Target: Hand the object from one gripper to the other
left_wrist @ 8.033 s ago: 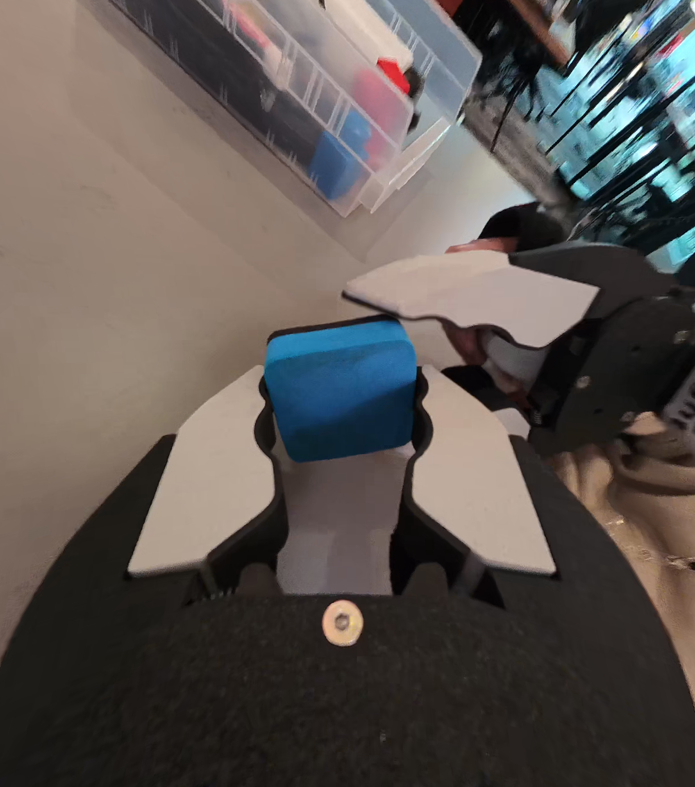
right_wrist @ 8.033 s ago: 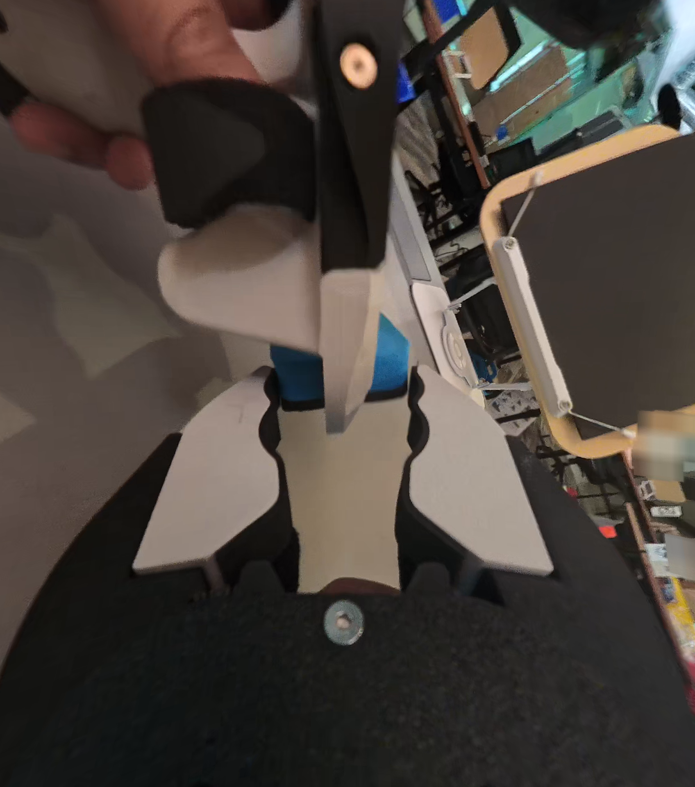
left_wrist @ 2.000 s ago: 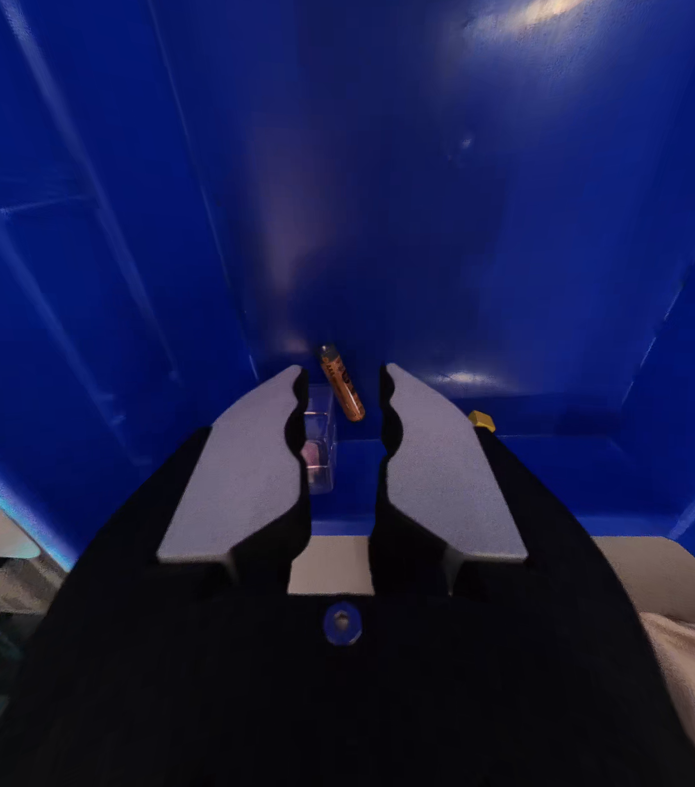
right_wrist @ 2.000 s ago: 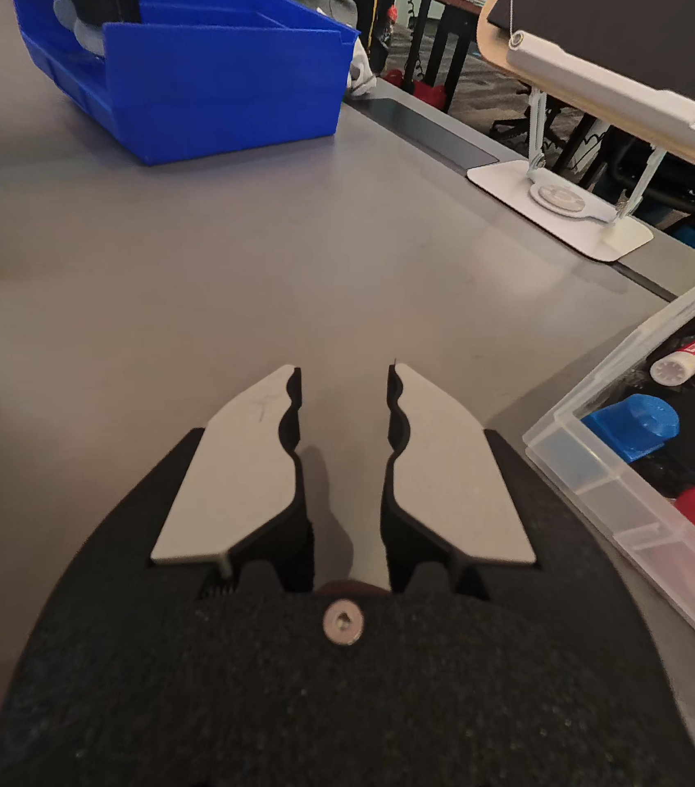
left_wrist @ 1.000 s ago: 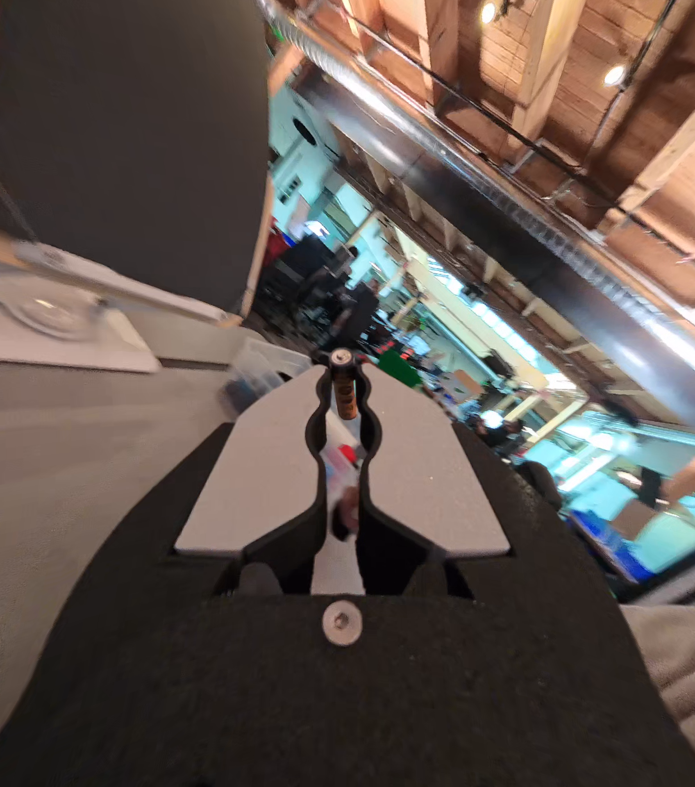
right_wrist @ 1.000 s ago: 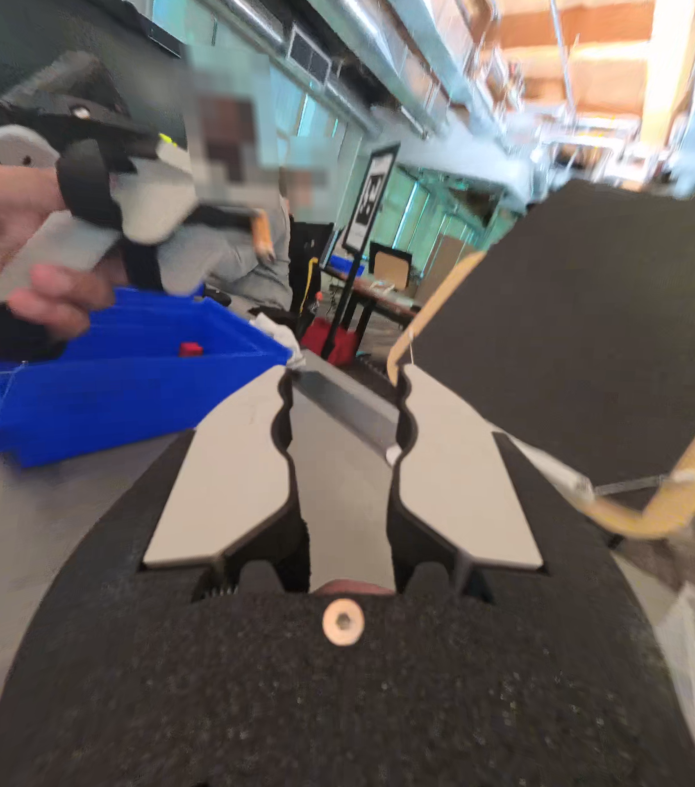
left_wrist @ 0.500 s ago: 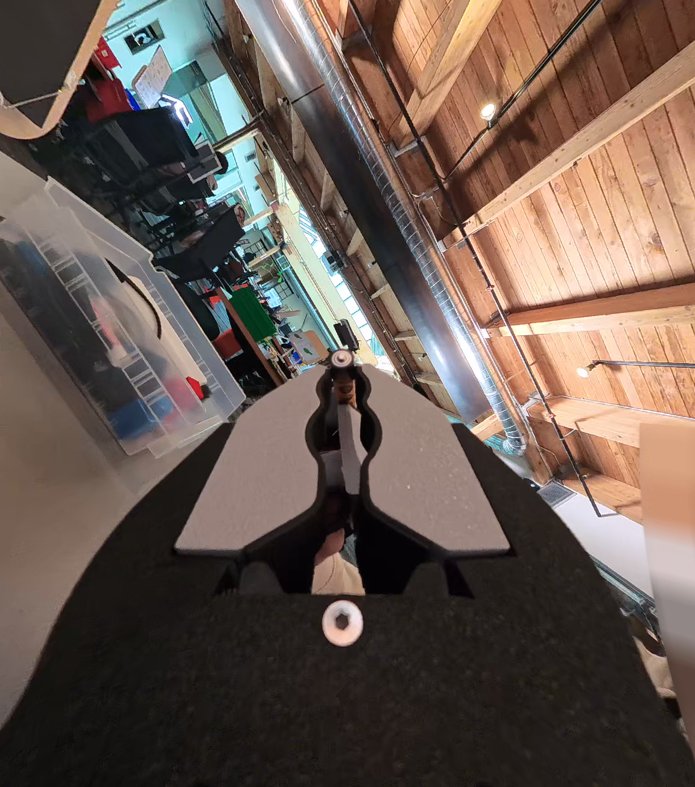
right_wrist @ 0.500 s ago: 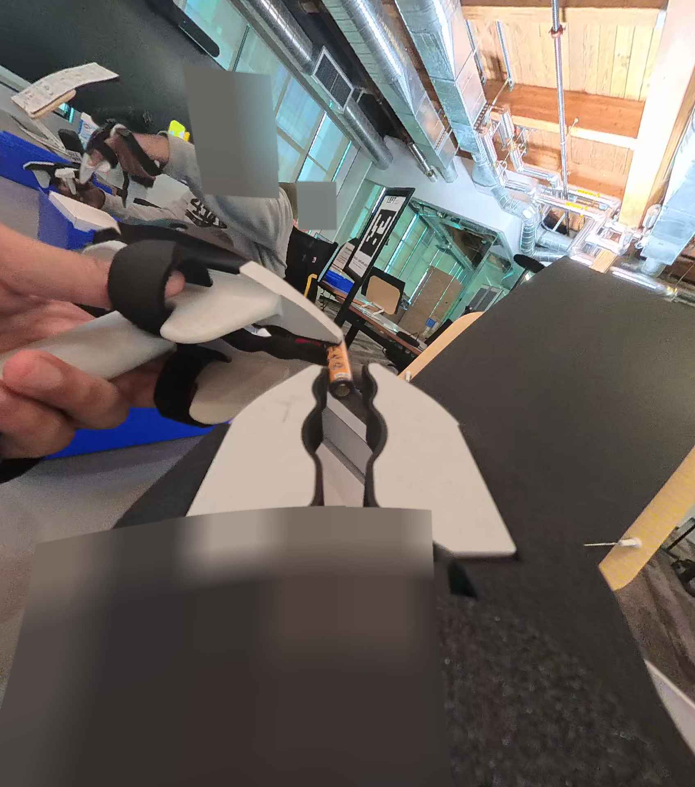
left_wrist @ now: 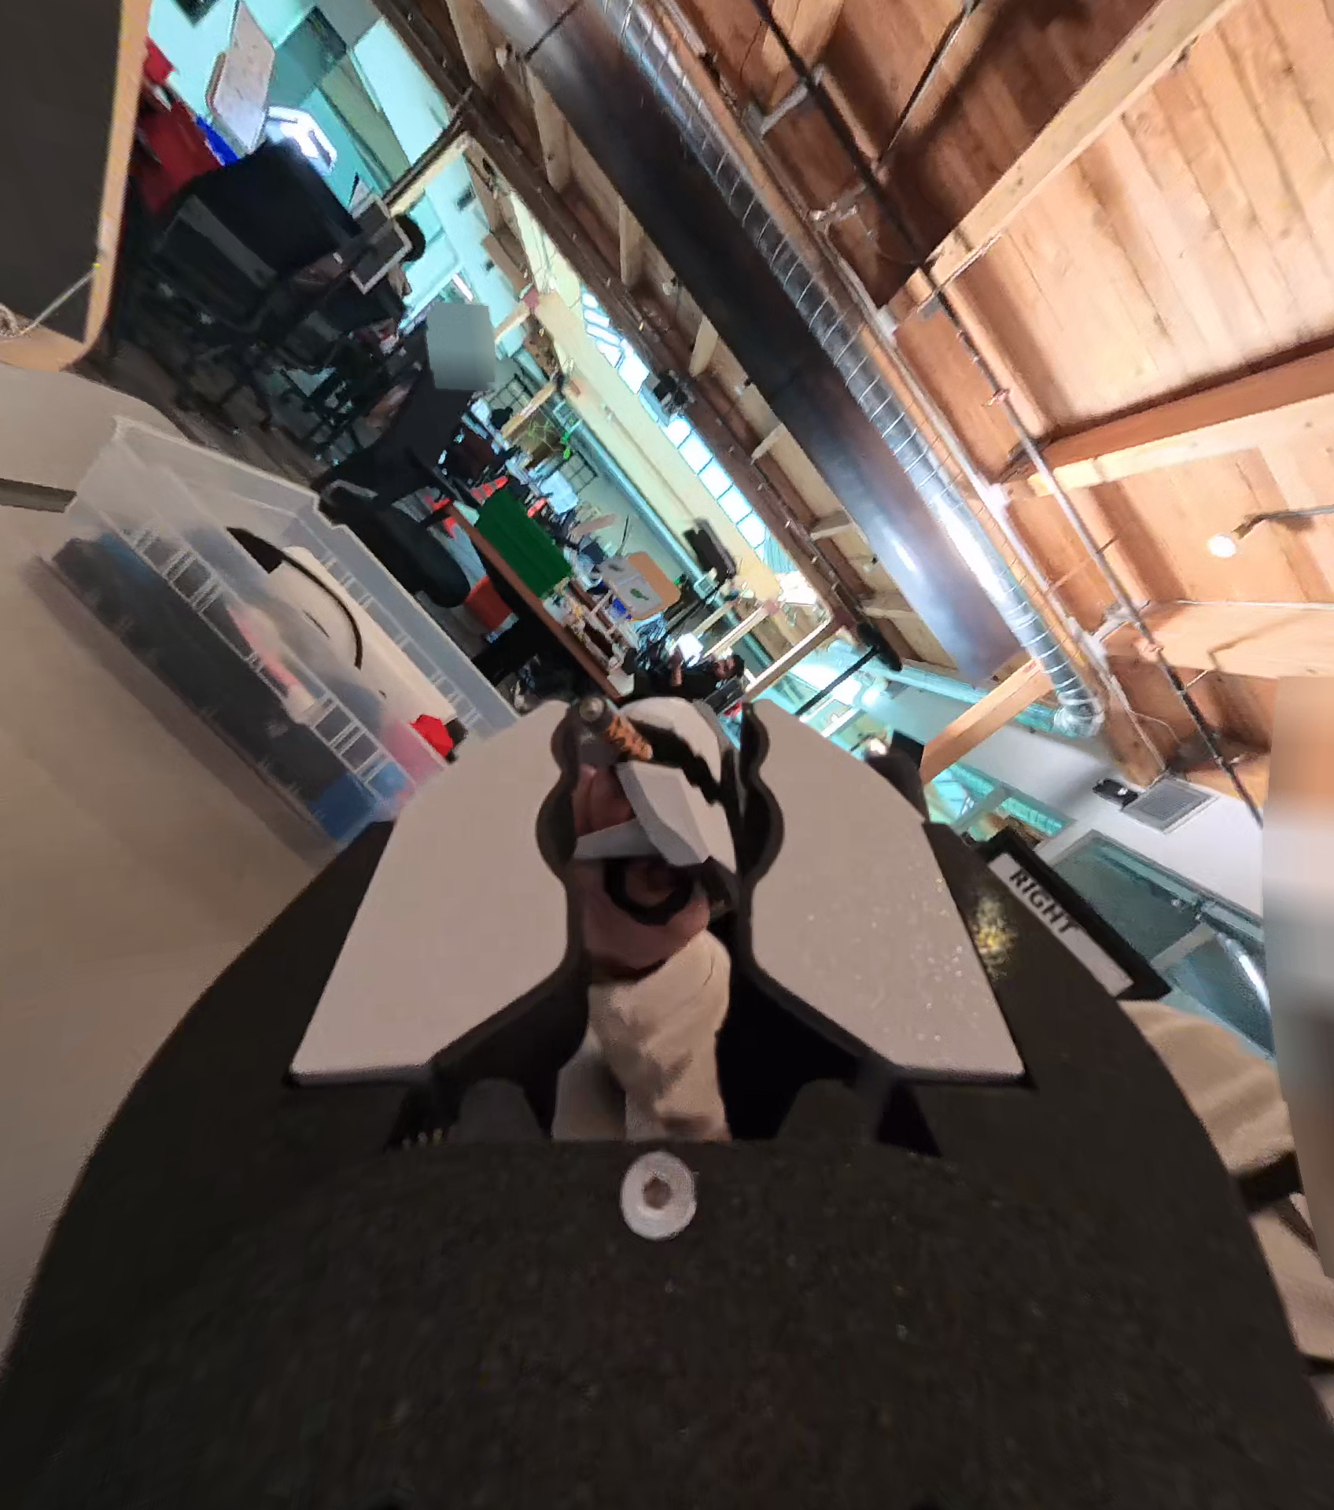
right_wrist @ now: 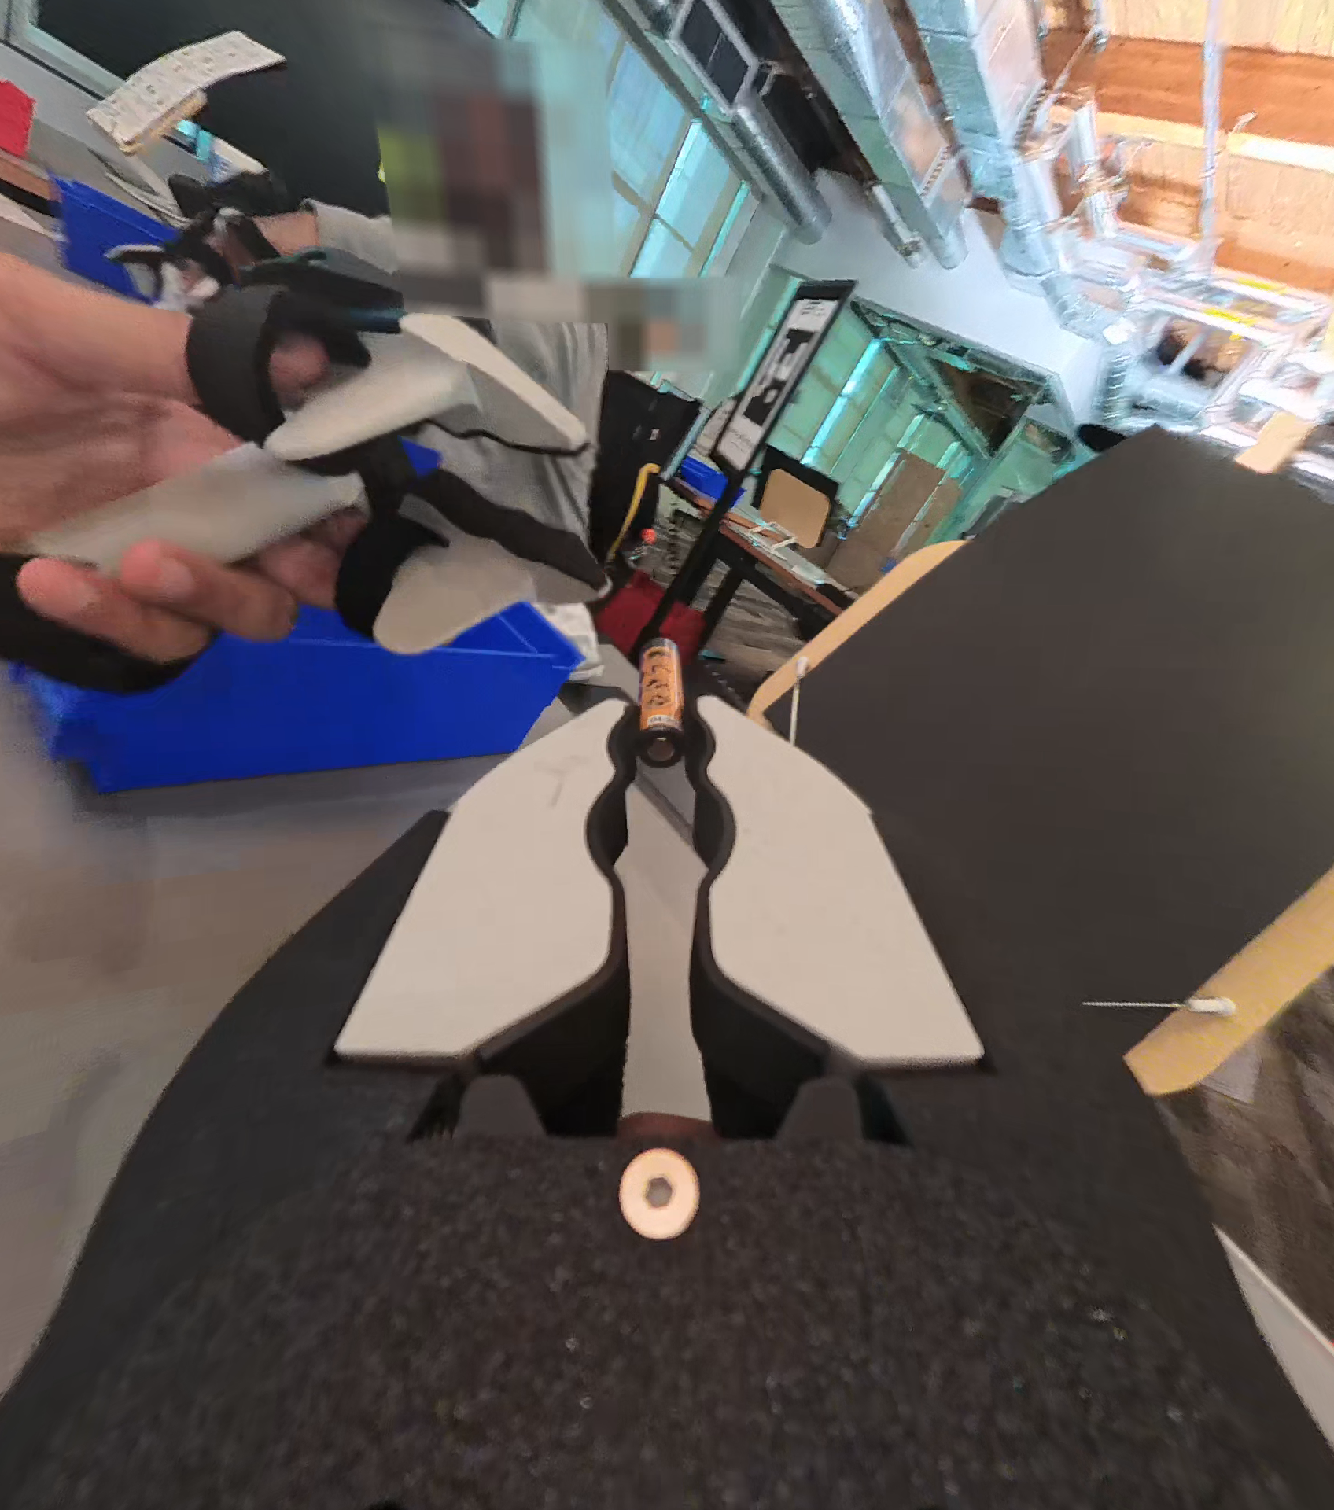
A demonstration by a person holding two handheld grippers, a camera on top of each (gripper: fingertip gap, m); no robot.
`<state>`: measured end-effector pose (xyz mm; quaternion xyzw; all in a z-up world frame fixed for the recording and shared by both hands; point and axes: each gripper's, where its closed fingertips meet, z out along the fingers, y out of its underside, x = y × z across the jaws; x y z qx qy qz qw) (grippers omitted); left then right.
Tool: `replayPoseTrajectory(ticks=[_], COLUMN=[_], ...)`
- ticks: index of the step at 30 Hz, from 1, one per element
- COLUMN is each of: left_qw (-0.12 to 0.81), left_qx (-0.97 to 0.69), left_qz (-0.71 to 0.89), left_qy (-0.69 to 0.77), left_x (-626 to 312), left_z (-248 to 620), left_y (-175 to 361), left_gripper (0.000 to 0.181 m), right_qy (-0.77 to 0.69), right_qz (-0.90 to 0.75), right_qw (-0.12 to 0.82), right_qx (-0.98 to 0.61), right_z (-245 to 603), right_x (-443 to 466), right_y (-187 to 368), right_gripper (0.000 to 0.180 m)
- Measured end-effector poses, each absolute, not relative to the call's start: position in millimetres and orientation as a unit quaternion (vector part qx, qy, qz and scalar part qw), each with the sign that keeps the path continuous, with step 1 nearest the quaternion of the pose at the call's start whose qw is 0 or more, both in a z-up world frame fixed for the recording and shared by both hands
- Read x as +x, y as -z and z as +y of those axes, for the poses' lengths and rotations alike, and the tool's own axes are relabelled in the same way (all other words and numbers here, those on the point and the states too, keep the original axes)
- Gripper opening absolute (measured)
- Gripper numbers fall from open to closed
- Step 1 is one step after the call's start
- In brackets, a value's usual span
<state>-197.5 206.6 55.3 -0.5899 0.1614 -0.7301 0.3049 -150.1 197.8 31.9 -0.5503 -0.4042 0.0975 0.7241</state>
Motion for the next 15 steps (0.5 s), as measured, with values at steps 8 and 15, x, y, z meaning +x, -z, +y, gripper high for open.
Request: replayPoseTrajectory(ticks=[8,15], left_qw=[0.234,0.351], left_qx=[-0.61,-0.603], left_qz=[0.344,0.506], left_qy=[0.674,0.506], left_x=[-182.0,-163.3], left_z=[160.5,139.7], left_y=[-39.4,-23.8], left_gripper=[0.041,0.041], right_qy=[-0.551,-0.791], right_qz=[-0.383,-0.144], right_qw=[0.438,0.112], right_qx=[-0.598,-0.584], right_z=[155.1,160.8], right_x=[-138.5,-141.7], right_y=[-40.0,-22.5], right_gripper=[0.011,0.011])
